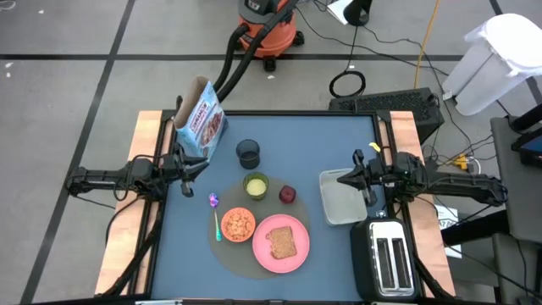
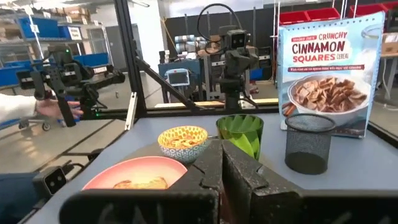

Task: Arrange a breakfast setting
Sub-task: Return to Home Position

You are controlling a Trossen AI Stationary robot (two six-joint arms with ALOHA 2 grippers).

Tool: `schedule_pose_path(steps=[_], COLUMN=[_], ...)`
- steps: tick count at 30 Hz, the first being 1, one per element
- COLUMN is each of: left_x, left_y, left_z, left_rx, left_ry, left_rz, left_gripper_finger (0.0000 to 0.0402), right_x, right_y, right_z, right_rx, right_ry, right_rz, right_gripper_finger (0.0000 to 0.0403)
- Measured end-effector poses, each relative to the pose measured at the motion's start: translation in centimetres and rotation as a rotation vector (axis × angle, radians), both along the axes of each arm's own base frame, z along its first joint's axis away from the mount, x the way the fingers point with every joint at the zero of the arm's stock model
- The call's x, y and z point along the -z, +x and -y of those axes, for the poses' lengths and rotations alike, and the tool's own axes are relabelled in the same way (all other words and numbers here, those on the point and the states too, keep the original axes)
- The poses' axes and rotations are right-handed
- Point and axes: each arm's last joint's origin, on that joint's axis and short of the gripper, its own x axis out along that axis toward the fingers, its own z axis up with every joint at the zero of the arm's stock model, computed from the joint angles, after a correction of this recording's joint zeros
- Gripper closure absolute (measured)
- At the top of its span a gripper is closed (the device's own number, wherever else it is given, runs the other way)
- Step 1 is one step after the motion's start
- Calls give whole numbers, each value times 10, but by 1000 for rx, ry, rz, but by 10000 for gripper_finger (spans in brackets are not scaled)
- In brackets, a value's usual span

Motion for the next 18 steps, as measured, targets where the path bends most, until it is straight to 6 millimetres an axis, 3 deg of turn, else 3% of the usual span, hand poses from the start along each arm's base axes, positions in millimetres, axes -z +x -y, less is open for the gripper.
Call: schedule_pose_path(steps=[18], left_x=[0], left_y=[0], left_z=[0], left_rx=[0], left_ry=[1], left_rz=[0], left_gripper_finger=[305], right_x=[4], right_y=[-11], right_z=[-2], right_rx=[-5], right_ry=[-43], right_rz=[-25], right_gripper_finger=[403])
